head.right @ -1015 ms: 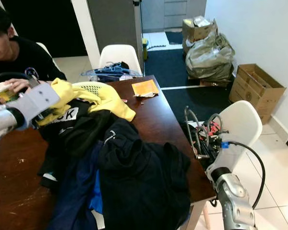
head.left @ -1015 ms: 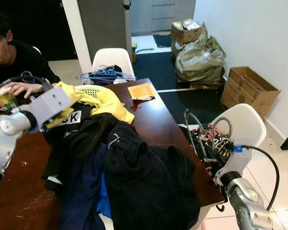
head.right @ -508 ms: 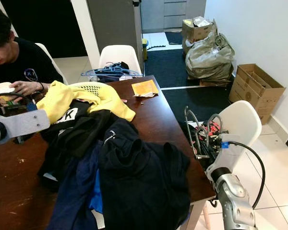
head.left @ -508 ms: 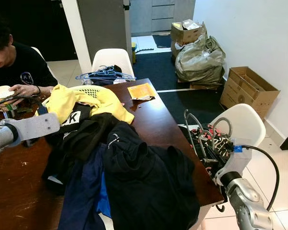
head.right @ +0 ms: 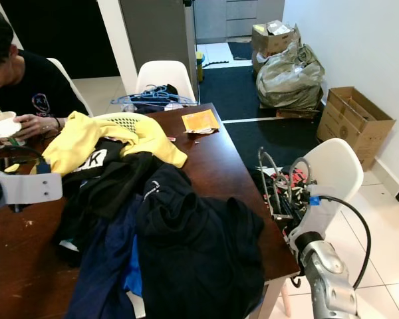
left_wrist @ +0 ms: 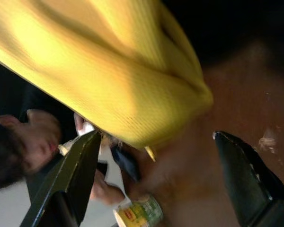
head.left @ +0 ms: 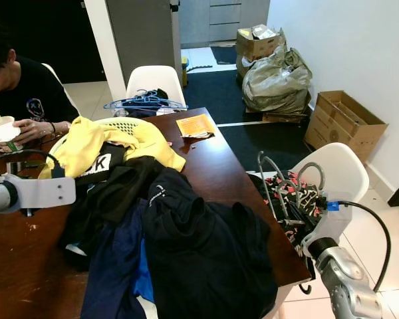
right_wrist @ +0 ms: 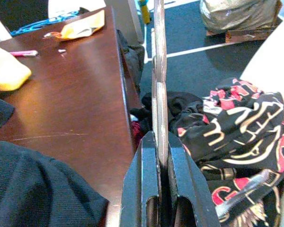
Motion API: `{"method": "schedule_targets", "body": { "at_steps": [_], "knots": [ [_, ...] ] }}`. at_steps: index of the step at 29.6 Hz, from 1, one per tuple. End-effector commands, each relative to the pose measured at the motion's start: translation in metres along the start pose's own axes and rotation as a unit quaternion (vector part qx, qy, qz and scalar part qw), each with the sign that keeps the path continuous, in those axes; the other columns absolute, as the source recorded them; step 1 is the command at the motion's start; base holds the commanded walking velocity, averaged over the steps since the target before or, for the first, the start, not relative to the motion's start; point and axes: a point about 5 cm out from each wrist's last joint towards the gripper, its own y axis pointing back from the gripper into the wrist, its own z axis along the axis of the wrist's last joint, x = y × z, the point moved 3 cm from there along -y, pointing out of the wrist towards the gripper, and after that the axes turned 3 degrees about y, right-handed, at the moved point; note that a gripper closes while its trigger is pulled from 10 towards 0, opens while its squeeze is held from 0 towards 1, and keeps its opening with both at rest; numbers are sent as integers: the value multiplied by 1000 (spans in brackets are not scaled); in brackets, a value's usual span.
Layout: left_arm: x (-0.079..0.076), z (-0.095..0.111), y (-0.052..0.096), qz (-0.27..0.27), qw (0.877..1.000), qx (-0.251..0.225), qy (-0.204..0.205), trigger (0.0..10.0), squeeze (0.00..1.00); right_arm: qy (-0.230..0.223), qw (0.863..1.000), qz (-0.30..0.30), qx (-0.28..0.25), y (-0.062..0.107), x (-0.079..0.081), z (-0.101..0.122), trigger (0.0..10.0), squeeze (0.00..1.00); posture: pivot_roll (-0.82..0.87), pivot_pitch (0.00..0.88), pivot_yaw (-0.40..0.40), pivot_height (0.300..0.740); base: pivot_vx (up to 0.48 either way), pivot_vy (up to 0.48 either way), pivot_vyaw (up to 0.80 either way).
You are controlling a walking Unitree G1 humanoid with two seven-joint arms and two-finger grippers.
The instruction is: Hang hanger
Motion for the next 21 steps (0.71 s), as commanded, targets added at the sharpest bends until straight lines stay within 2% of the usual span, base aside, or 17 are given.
{"method": "schedule_targets", "body": {
  "at_steps": [1,10,14,21],
  "knots": [
    [-5,1,-5,-1,1000,3,-6,10000,0,-8,1000,13,1,1,5,0,10000,0,-45,84,39,740,0,0,0],
    [-6,-3,-13,13,1000,15,7,10000,0,6,1000,5,2,5,-6,6,10000,0,-76,107,34,740,0,0,0],
    [-1,5,-18,32,999,1,30,10000,0,20,1000,-5,4,9,-16,10,10000,0,-105,125,32,740,0,0,0],
    [2,19,-24,34,999,-27,23,10000,0,29,1000,-10,4,13,-22,14,10000,0,-126,135,32,740,0,0,0]
  ]
}}
